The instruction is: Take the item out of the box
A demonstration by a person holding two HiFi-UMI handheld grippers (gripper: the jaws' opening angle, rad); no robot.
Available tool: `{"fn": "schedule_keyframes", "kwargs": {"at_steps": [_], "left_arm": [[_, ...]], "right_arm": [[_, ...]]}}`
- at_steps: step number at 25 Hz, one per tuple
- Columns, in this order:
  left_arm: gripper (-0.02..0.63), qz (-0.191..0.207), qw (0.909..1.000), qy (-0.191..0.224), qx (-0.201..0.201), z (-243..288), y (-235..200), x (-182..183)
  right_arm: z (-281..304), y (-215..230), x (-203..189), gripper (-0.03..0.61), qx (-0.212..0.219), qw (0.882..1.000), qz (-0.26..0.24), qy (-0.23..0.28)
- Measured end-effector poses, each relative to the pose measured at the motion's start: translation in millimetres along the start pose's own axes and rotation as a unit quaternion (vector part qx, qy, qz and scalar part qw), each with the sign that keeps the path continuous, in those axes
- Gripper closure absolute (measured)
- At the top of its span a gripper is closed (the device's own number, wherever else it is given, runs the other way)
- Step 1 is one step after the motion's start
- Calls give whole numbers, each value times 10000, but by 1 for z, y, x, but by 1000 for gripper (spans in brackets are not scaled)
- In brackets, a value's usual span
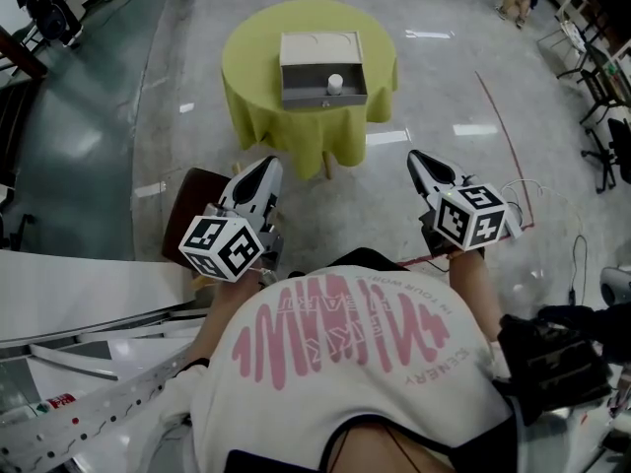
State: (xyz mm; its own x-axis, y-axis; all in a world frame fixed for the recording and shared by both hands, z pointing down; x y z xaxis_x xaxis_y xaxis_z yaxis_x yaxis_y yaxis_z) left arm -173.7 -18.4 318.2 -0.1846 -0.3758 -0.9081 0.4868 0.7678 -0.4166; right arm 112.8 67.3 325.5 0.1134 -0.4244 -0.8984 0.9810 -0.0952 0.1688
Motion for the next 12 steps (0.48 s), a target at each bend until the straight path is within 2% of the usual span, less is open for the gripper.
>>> {"fn": "schedule_keyframes", "kwargs": {"at_steps": [4, 12], "left_arm": [[607, -132, 9999, -84, 25, 1, 0, -8], [607, -101, 9999, -106, 70, 15, -5, -9]], "right_arm": [[0, 2, -7, 572, 6, 9999, 34, -151], [26, 12, -4, 572, 187, 9996, 28, -232]]}}
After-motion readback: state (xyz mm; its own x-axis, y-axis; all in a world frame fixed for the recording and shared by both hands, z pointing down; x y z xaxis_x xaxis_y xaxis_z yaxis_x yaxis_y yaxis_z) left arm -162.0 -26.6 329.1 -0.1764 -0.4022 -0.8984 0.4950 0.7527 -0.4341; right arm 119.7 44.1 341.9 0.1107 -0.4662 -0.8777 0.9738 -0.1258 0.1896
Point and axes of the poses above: the fingertips, and each gripper's own axes: z forward along the fingers, y to its right, x out of its top, the point moved 6 cm from there along -z, backward along the fingers, and after that the axes turned 3 degrees about -x, right-handed, at the moved point
